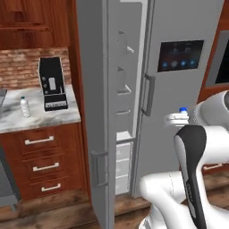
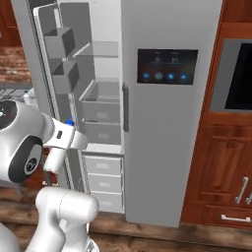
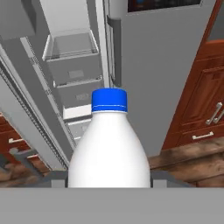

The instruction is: Take the bottled waters from the counter and place them in the freezer to freeze. Close the freezer door after placing the bottles.

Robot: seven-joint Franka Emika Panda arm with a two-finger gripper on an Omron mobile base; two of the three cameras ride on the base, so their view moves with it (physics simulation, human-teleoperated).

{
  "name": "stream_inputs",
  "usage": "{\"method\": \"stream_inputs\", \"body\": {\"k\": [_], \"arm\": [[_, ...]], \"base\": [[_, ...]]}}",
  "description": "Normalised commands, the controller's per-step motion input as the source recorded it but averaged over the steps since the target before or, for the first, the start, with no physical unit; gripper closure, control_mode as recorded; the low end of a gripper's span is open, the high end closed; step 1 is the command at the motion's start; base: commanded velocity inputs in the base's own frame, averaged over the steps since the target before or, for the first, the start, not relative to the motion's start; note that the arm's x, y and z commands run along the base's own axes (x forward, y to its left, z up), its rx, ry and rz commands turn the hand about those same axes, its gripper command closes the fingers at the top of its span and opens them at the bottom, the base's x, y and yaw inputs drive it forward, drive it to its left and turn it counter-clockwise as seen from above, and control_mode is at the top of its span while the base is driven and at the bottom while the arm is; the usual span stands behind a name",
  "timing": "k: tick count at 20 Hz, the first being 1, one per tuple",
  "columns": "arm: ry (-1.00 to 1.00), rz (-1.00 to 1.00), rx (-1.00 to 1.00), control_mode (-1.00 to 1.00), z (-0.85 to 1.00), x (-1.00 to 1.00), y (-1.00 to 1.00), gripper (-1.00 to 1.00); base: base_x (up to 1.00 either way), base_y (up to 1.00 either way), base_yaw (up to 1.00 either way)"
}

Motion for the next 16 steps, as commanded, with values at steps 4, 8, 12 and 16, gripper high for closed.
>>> {"method": "stream_inputs", "body": {"k": [4,8,12,16], "arm": [[0.00,0.00,0.00,1.00,0.00,0.00,0.00,1.00],[0.00,0.00,0.00,1.00,0.00,0.00,0.00,1.00],[0.00,0.00,0.00,1.00,0.00,0.00,0.00,1.00],[0.00,0.00,0.00,1.00,0.00,0.00,0.00,1.00]], "base": [[0.14,-0.61,0.19],[0.68,-0.51,0.36],[0.52,-0.35,0.42],[0.22,-0.24,0.37]]}}
